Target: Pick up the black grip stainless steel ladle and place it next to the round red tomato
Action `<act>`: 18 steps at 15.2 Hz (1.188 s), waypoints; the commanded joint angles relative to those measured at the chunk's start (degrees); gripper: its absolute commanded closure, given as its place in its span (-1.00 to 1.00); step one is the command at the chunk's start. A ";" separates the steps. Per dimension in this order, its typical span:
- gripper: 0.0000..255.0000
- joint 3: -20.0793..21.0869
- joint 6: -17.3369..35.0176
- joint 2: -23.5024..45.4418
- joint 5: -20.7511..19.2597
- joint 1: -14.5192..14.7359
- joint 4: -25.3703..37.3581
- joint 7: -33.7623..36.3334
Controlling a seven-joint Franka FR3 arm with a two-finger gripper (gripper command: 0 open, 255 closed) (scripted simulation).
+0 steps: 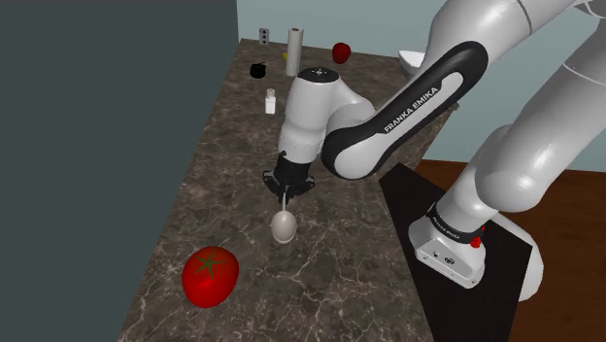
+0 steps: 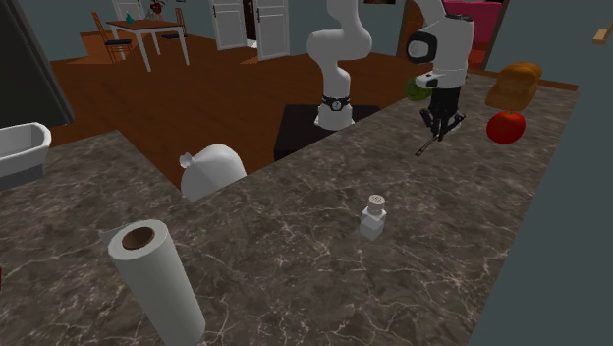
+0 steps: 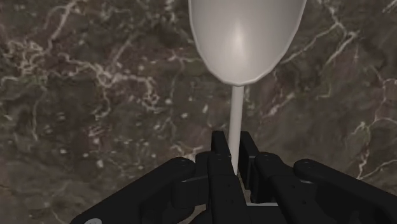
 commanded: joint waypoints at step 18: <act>-1.00 0.09 -4.50 -4.97 4.38 0.09 0.11 -3.21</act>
